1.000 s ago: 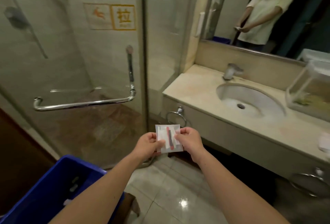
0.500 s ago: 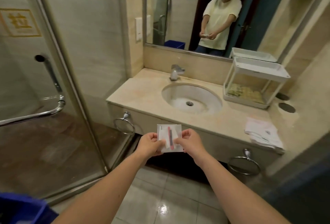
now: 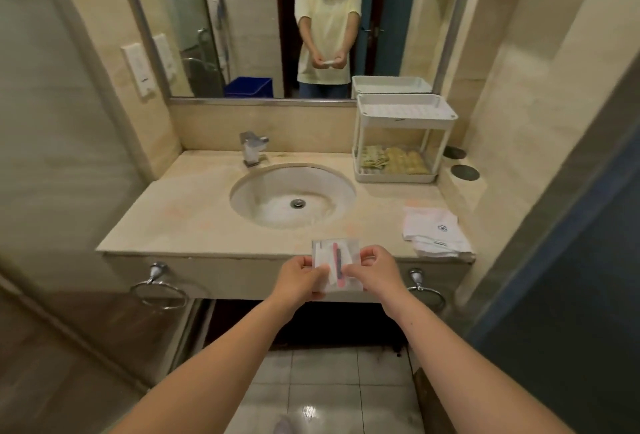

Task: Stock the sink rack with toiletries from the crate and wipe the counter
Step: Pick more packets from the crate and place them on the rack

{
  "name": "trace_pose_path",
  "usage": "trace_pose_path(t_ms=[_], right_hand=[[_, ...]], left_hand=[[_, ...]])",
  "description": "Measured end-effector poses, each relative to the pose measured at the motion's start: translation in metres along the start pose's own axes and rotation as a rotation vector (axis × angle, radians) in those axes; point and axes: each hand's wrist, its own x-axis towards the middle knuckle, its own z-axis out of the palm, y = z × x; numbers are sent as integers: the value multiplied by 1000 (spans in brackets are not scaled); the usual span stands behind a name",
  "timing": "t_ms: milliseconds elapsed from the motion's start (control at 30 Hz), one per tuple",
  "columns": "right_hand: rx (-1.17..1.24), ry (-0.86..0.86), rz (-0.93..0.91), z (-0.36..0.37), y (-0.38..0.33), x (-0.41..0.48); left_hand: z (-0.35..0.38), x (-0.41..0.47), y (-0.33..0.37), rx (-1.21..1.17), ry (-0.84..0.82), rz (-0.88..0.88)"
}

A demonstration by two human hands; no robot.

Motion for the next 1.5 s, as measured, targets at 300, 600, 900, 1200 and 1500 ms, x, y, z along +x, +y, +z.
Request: trace_pose_path(t_ms=[300,600,900,1200,1500], right_hand=[[27,128,27,-15,-31,94],[112,210,64,-10,-53,178],[134,253,113,-25,-57,251],[124,219,151,-68,-53,368],[74,113,225,-99,-53,480]], left_hand=[[28,111,46,48,-93,25],[36,211,81,115,-202,78],[57,269,101,133,-281,135],[115,347,125,188,-231,126],[174,414,130,244,-157,51]])
